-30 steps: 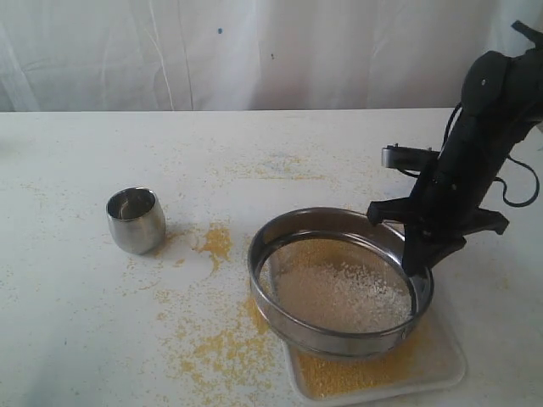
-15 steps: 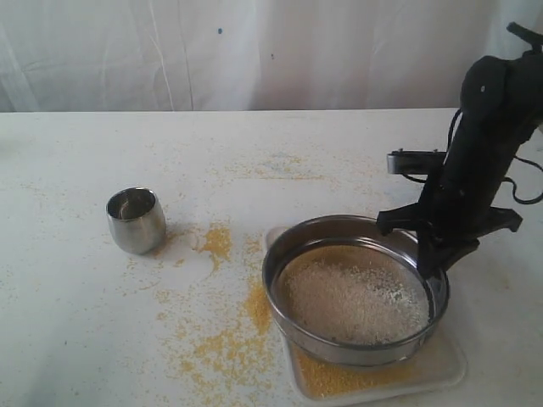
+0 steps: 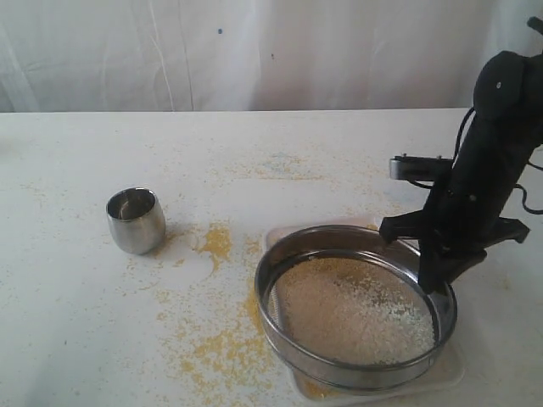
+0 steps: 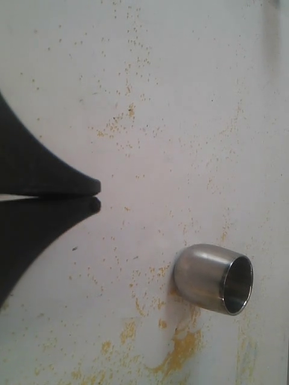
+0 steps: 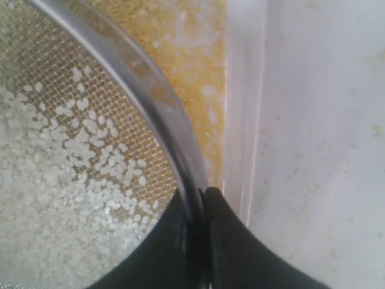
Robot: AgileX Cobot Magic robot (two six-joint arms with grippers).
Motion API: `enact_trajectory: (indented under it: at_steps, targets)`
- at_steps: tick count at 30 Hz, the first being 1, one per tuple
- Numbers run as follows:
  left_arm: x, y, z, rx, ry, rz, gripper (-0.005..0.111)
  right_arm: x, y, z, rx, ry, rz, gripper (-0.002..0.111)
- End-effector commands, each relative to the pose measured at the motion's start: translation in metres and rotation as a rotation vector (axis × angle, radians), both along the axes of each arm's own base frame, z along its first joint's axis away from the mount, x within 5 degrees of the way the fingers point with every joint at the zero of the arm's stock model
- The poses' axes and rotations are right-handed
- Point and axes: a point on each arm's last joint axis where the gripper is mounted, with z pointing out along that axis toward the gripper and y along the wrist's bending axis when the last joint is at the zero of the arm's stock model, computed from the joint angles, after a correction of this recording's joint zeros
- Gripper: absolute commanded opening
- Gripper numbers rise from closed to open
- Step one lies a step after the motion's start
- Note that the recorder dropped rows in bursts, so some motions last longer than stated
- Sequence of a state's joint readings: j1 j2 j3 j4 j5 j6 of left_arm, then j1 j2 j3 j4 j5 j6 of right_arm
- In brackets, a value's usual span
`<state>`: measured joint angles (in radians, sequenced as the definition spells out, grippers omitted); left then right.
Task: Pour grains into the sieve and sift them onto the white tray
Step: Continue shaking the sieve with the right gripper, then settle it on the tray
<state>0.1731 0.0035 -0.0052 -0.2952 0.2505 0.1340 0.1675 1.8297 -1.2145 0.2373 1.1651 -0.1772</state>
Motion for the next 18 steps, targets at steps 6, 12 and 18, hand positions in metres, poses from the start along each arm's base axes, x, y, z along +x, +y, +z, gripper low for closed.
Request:
enact_trajectory:
  at_steps: [6, 12, 18]
  targets:
    - [0.0, -0.001, -0.002, -0.01, 0.002, -0.008, 0.0, -0.011, -0.003, -0.005, -0.008, 0.074, -0.007, 0.0]
    - [0.0, -0.001, -0.002, -0.01, 0.002, -0.008, 0.0, 0.013, -0.004, -0.016, -0.007, -0.136, -0.047, 0.0]
    - [0.0, -0.001, -0.002, -0.01, 0.002, -0.008, 0.0, 0.01, 0.001, -0.018, 0.045, -0.131, -0.025, 0.0]
